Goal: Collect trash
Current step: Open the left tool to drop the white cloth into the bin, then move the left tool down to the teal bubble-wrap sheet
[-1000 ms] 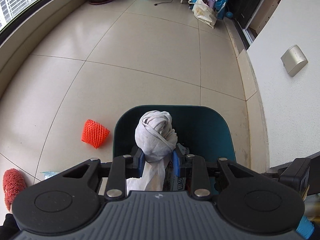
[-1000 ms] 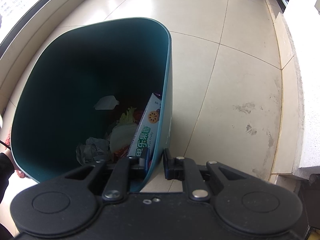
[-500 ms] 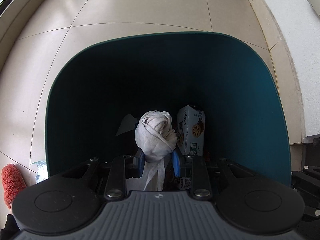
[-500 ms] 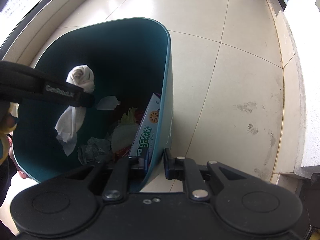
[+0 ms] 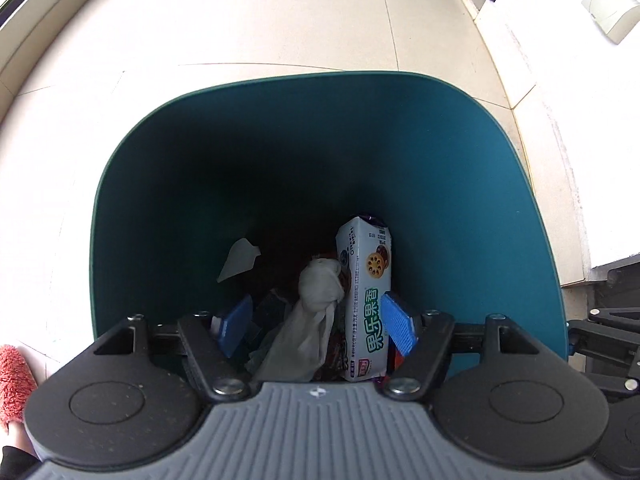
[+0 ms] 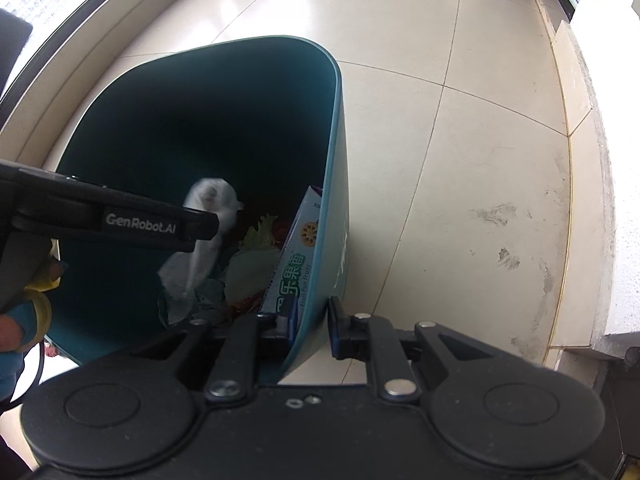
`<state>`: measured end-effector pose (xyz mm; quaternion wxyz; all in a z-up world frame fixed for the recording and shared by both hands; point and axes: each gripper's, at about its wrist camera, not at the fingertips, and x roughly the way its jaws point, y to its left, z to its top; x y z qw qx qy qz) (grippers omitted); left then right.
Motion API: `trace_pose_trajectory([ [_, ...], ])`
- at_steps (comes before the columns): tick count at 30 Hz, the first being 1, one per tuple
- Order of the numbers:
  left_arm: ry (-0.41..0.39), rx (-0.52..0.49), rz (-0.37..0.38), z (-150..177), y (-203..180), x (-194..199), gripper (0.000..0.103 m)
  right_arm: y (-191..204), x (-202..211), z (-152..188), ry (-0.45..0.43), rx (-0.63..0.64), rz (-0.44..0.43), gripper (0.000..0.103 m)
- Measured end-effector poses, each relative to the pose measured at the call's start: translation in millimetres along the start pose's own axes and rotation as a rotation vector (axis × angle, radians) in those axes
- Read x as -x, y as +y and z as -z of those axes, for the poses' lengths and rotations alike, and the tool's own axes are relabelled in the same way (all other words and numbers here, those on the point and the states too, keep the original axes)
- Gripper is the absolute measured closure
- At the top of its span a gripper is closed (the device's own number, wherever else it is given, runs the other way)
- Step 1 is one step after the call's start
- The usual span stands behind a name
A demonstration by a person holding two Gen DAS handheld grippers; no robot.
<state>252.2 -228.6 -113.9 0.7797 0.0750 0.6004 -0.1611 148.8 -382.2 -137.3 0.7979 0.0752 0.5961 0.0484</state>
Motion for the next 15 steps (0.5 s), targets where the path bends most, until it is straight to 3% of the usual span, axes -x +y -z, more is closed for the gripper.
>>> trace_pose_trajectory([
  [8, -0.068, 0.025, 0.032, 7.8, 23.5, 45.3, 0.032, 1.1, -0.9, 0.3, 0.001, -0.003, 0.006, 0.089],
  [15, -0.155, 0.125, 0.042, 22.0, 78.2, 87.5, 0.028, 1.2, 3.2, -1.0, -0.021, -0.013, 0.025, 0.091],
])
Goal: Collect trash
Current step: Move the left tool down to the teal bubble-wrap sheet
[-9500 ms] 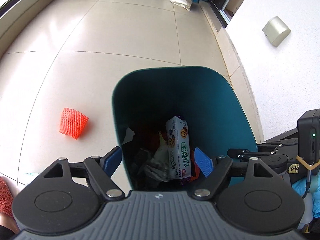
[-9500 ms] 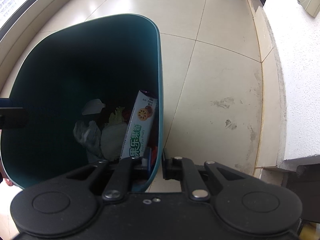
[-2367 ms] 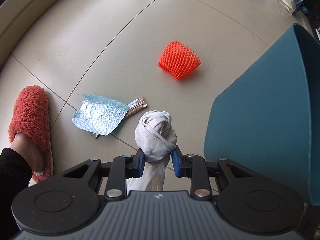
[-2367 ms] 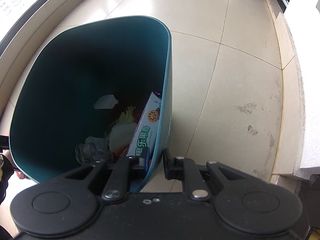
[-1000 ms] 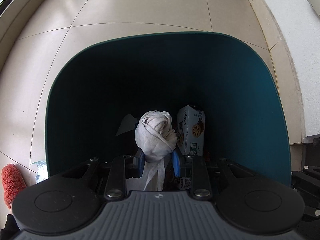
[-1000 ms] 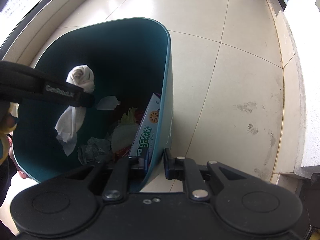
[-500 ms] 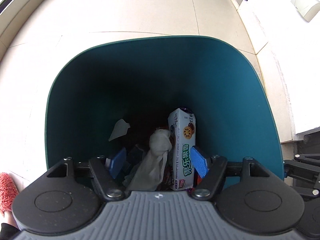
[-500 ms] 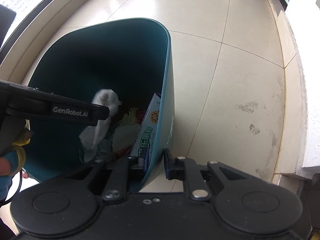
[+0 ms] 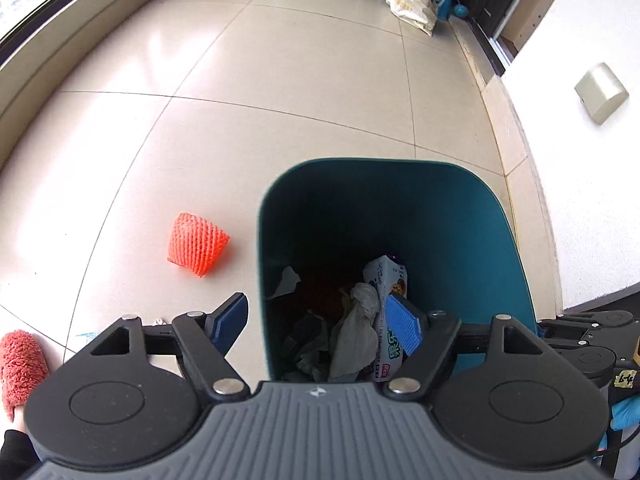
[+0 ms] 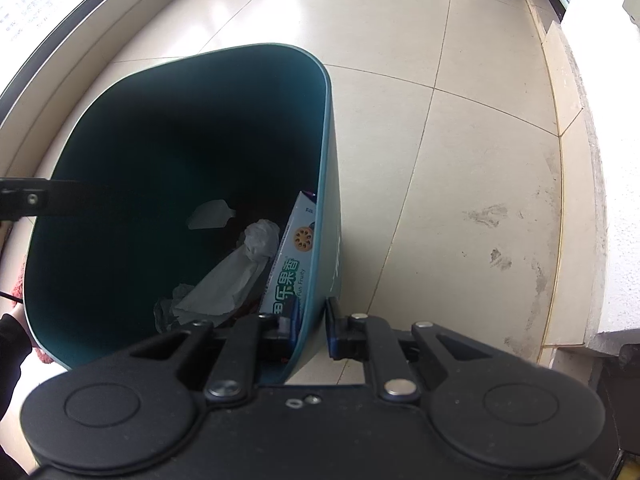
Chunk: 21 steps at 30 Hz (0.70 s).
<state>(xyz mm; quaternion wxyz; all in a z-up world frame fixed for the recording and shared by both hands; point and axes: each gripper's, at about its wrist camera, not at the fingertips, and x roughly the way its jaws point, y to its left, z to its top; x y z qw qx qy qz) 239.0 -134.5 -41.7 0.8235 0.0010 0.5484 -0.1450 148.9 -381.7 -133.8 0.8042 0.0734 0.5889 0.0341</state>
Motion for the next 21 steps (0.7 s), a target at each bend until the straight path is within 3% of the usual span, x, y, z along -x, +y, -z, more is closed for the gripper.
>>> trace_pose_trajectory([
  [8, -0.054, 0.161, -0.003, 0.4, 77.1, 22.0, 0.023, 1.0, 3.0, 0.3, -0.005, -0.001, 0.004, 0.091],
  [12, -0.075, 0.220, -0.052, 7.2, 114.5, 21.5, 0.022, 0.7, 3.0, 0.0, -0.006, 0.001, 0.003, 0.091],
  [21, 0.042, 0.365, -0.148, 28.2, 197.5, -40.1, 0.022, 4.4, -0.2, 0.7, 0.000, 0.015, 0.017, 0.091],
])
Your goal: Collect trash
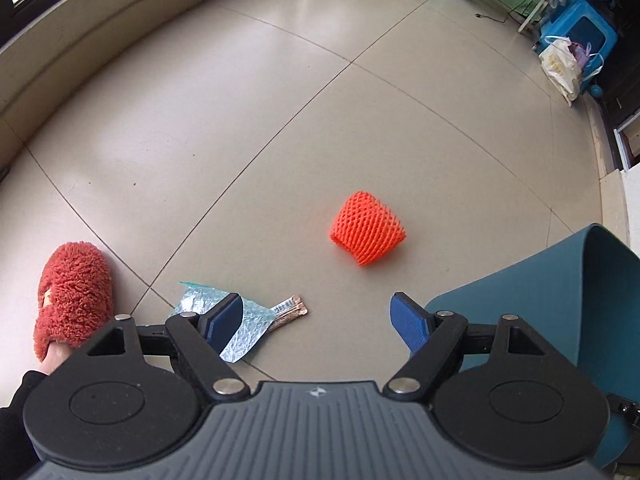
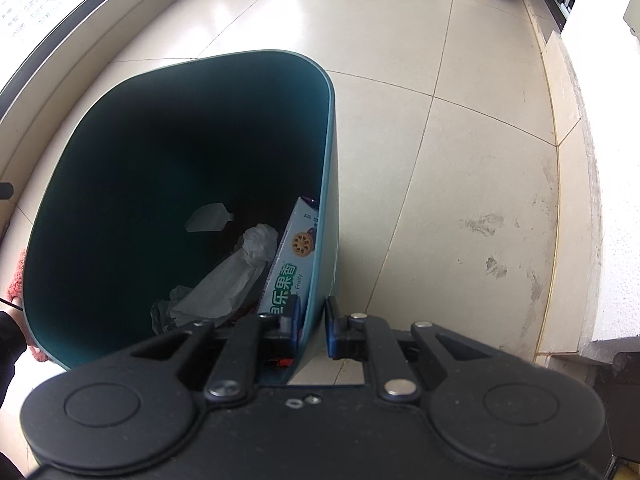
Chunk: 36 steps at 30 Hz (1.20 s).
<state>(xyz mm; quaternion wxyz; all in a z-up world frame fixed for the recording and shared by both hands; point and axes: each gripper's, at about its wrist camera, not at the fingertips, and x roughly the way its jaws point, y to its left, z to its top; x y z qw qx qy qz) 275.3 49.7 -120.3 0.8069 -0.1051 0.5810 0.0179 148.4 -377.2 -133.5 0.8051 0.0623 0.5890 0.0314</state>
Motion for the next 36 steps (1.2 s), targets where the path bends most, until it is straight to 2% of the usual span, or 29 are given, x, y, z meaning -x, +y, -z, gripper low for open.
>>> trace_pose_trajectory([
  [2, 0.047, 0.035, -0.046, 1.4, 15.8, -27.1, 0.022, 0.6, -2.5, -0.7, 0.008, -0.003, 0.002, 0.091],
  [8, 0.174, 0.174, -0.087, 7.5, 50.4, -94.5, 0.022, -1.8, -5.2, -2.8, 0.015, -0.021, -0.005, 0.091],
  [13, 0.214, 0.198, -0.166, 3.4, 50.6, -142.4, 0.022, -2.5, -5.4, -3.3, 0.016, -0.021, -0.006, 0.091],
  [23, 0.285, 0.209, -0.227, -4.4, 62.5, -208.3, 0.023, 2.0, -22.6, -2.4, 0.068, 0.024, 0.016, 0.090],
  [24, 0.291, 0.211, -0.228, -4.2, 63.7, -211.8, 0.027, 1.6, -23.7, -2.6, 0.071, 0.022, 0.014, 0.090],
  [28, 0.309, 0.231, -0.211, -1.4, 69.4, -220.5, 0.066, -0.3, -25.3, -2.8, 0.077, 0.009, 0.004, 0.090],
  [30, 0.316, 0.233, -0.199, 1.7, 70.6, -220.9, 0.074, -0.7, -26.7, -3.0, 0.078, 0.007, 0.004, 0.090],
  [33, 0.308, 0.224, -0.207, 4.8, 70.3, -216.5, 0.094, 0.1, -26.4, -1.9, 0.077, 0.009, 0.005, 0.090],
  [36, 0.280, 0.206, -0.209, 6.8, 64.8, -204.5, 0.098, 0.8, -26.8, -1.6, 0.077, 0.007, 0.005, 0.090],
])
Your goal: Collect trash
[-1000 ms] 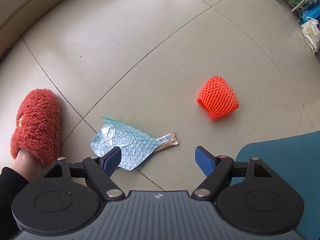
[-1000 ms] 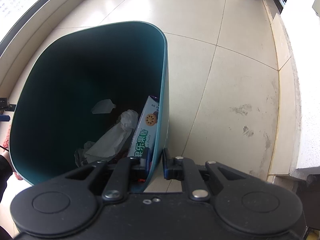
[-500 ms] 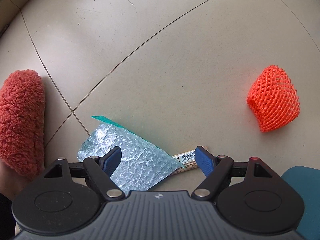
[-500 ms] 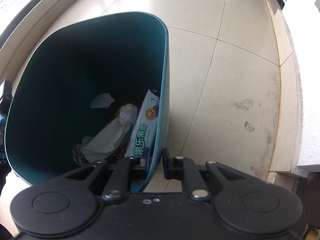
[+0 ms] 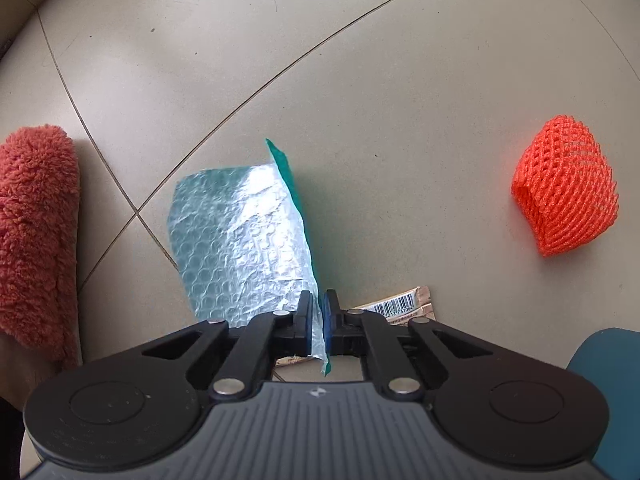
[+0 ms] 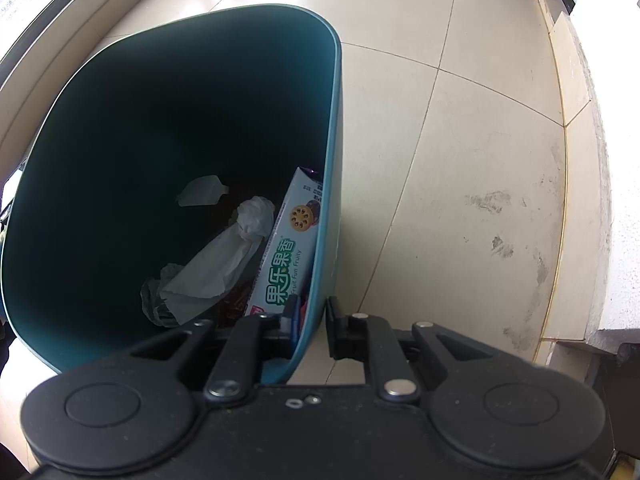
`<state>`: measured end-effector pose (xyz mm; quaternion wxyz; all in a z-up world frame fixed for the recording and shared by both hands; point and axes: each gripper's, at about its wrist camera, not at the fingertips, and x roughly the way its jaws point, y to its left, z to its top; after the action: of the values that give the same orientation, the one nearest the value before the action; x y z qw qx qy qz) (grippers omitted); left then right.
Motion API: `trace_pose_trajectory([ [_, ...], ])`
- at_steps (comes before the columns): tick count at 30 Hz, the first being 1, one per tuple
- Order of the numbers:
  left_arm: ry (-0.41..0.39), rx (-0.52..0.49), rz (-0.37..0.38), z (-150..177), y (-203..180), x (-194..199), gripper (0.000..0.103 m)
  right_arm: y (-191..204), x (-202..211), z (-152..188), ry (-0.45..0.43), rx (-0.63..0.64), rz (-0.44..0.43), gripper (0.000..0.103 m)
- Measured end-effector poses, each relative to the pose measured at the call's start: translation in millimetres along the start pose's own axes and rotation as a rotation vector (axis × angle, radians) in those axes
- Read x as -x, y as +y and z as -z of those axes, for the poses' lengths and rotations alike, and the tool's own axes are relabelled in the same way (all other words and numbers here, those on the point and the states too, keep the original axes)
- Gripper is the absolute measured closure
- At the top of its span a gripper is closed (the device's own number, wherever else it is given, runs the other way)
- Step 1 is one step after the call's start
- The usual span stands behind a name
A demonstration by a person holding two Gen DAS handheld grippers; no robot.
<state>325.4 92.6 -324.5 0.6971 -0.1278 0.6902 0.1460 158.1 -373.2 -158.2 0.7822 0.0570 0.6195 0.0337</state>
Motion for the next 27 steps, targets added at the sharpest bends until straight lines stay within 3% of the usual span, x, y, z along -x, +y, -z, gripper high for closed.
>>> trace_pose_trajectory([
  [12, -0.149, -0.167, 0.000, 36.2, -27.2, 95.9, 0.101, 9.8, 0.9, 4.8, -0.027, 0.066, 0.060, 0.093],
  [15, -0.180, -0.202, -0.030, 41.1, -32.5, 110.1, 0.100, 8.8, 1.5, 5.5, -0.029, 0.058, 0.055, 0.093],
  [17, -0.180, -0.192, -0.036, 43.1, -30.4, 113.4, 0.100, 7.6, 2.3, 5.2, -0.029, 0.051, 0.050, 0.093],
  [21, -0.156, -0.128, 0.026, 36.5, -11.7, 110.0, 0.097, 7.7, 2.6, 4.3, -0.030, 0.060, 0.057, 0.093],
  [23, -0.128, -0.073, 0.064, 30.8, 1.2, 102.6, 0.086, 8.4, 1.6, 3.9, -0.029, 0.059, 0.058, 0.093],
  [24, -0.124, -0.052, 0.066, 28.3, 6.9, 99.4, 0.071, 8.5, 1.5, 4.0, -0.029, 0.060, 0.057, 0.093],
  [25, -0.127, -0.027, 0.063, 26.7, 13.0, 93.9, 0.044, 8.3, 1.5, 4.0, -0.028, 0.058, 0.055, 0.093],
  [27, -0.138, 0.005, 0.070, 22.8, 24.2, 85.3, 0.016, 7.8, 0.4, 4.0, -0.026, 0.050, 0.048, 0.092],
])
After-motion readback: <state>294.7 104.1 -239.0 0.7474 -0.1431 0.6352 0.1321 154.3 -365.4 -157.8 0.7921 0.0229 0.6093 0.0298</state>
